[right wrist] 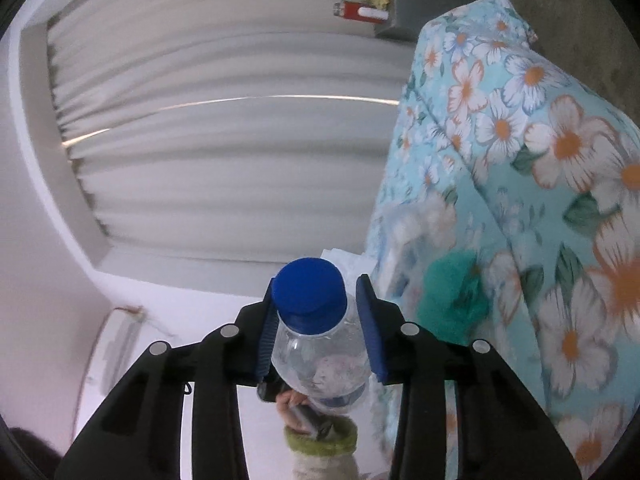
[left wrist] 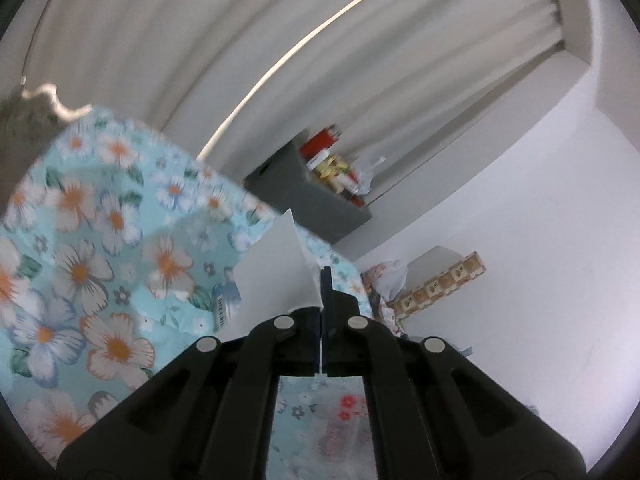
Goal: Collect trash
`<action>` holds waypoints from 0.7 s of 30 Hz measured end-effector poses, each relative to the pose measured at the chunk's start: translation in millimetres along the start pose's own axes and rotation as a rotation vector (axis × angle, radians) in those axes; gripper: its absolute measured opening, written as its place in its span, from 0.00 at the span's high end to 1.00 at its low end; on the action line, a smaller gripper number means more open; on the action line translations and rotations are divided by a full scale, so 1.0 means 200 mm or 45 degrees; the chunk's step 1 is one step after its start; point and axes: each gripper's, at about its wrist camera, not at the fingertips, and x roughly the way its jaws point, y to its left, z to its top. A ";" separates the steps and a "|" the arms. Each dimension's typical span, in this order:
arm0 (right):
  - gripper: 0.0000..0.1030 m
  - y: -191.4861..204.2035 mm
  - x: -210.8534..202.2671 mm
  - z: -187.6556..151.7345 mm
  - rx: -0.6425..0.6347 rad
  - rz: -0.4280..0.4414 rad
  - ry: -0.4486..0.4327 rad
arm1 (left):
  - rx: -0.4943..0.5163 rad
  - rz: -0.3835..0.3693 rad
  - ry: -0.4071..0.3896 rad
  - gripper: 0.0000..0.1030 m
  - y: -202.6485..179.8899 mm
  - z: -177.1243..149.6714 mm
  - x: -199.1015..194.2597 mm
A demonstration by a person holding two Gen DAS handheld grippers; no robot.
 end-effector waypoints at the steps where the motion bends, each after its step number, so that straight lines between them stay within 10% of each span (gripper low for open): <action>1: 0.66 0.01 -0.04 -0.02 -0.005 0.023 0.018 | 0.022 -0.009 -0.018 1.00 -0.04 0.00 -0.06; 8: 0.68 0.04 -0.27 -0.23 -0.077 -0.036 0.188 | 0.220 -0.027 -0.032 1.00 -0.30 -0.08 -0.42; 21: 0.68 -0.18 -0.17 -0.12 -0.190 -0.719 0.354 | 0.446 0.011 0.362 1.00 -0.51 -0.82 -0.28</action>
